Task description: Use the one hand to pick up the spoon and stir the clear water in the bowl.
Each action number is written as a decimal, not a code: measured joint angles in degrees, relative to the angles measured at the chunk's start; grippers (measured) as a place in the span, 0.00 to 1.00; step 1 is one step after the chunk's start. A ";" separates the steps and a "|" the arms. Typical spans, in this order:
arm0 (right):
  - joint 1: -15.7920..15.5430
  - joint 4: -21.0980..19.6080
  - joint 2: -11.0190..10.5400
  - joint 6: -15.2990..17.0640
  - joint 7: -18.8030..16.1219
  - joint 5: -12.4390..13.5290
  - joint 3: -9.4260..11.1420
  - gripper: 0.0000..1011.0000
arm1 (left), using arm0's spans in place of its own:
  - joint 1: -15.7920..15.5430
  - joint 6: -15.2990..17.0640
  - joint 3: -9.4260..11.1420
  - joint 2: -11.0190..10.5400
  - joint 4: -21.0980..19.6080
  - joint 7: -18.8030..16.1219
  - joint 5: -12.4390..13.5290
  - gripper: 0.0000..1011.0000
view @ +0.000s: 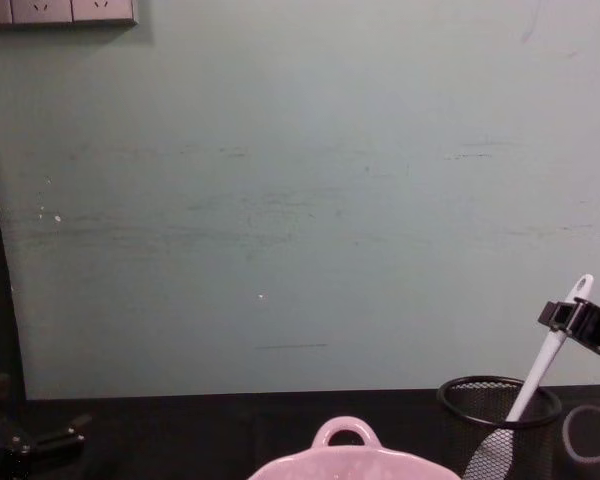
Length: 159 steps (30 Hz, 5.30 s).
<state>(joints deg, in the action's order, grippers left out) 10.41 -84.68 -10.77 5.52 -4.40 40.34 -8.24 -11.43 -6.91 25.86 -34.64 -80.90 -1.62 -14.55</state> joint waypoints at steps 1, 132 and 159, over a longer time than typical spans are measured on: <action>0.00 0.07 0.01 0.03 -0.01 0.00 -0.02 0.12 | 0.00 0.00 0.00 0.00 0.00 0.00 0.00 1.00; -16.37 -15.94 -9.24 5.54 10.03 -28.25 -0.04 0.99 | 0.00 0.01 0.00 0.00 0.00 0.00 0.00 1.00; -16.83 -13.00 -7.82 2.87 8.24 -28.62 1.53 0.99 | 0.00 0.00 0.00 0.00 0.00 0.00 0.00 1.00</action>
<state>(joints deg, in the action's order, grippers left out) -6.42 -97.68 -18.59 8.39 3.84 11.72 -6.71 -11.43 -6.91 25.86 -34.64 -80.90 -1.62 -14.55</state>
